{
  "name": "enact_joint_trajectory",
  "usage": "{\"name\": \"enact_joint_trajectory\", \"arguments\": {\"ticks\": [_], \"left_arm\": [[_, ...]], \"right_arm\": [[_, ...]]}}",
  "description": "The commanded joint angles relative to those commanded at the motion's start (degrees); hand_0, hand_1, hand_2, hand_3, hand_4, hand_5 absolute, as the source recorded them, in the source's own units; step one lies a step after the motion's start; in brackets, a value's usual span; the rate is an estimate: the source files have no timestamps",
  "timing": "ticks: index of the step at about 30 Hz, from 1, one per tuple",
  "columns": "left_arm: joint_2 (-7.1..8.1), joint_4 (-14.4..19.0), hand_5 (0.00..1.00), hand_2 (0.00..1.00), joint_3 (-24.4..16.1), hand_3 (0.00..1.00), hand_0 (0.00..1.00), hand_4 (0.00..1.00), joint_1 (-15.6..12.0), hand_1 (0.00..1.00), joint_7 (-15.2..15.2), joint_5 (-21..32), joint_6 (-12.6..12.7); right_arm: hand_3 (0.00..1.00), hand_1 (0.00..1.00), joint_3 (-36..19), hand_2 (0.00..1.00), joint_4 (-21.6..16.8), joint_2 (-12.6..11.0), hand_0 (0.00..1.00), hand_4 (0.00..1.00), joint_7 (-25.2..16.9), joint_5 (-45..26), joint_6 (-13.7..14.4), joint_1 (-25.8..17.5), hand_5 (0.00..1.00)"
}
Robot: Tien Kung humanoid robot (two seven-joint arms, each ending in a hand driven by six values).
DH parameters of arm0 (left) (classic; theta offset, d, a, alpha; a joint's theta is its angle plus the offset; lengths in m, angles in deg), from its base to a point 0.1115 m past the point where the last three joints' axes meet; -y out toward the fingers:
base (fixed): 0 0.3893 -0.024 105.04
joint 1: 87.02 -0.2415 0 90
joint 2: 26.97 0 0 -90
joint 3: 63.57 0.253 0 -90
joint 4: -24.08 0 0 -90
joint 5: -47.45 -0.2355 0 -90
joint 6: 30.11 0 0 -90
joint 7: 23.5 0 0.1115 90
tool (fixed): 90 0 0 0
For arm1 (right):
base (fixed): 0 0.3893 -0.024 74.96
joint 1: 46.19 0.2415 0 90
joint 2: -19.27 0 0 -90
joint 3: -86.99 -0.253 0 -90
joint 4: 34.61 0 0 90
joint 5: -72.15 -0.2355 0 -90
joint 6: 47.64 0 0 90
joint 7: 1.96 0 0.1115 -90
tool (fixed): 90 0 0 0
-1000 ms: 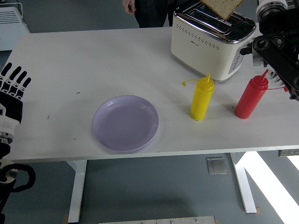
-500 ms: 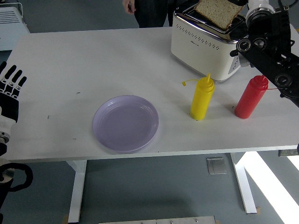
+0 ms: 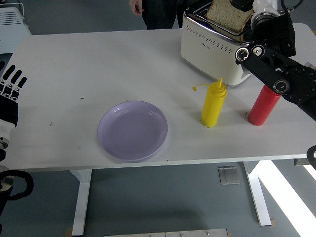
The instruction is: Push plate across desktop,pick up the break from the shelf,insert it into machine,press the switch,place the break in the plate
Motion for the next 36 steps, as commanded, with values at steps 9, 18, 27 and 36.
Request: {"name": "enact_joint_trajectory", "arguments": {"ticks": [9, 18, 27, 36], "left_arm": [[0.13, 0.48, 0.958, 0.715, 0.10, 0.749, 0.838, 0.746, 0.25, 0.776, 0.07, 0.37, -0.01], [0.17, 0.80, 0.956, 0.713, 0.52, 0.749, 0.839, 0.745, 0.38, 0.775, 0.08, 1.07, -0.02], [0.18, 1.22, 0.953, 0.715, 0.65, 0.749, 0.839, 0.747, 0.35, 0.774, 0.03, 0.80, 0.17], [0.00, 1.81, 0.950, 0.714, -0.14, 0.748, 0.839, 0.749, -0.36, 0.773, -0.10, -0.44, 0.67]], "right_arm": [[0.541, 0.587, 2.12, 0.599, 2.74, 1.06, 0.545, 0.198, -0.71, -0.84, -2.25, 1.18, 0.002], [0.608, 0.634, 4.64, 0.665, 5.85, 2.49, 0.582, 0.386, -2.48, -2.02, -6.83, 2.44, 0.002], [0.776, 0.748, 5.95, 0.809, 9.82, 3.59, 0.656, 0.523, -2.27, -3.54, -11.33, 3.44, 0.010], [0.796, 0.771, 5.76, 0.833, 10.66, 3.62, 0.690, 0.550, -3.59, -3.47, -12.83, 2.88, 0.021]]}}
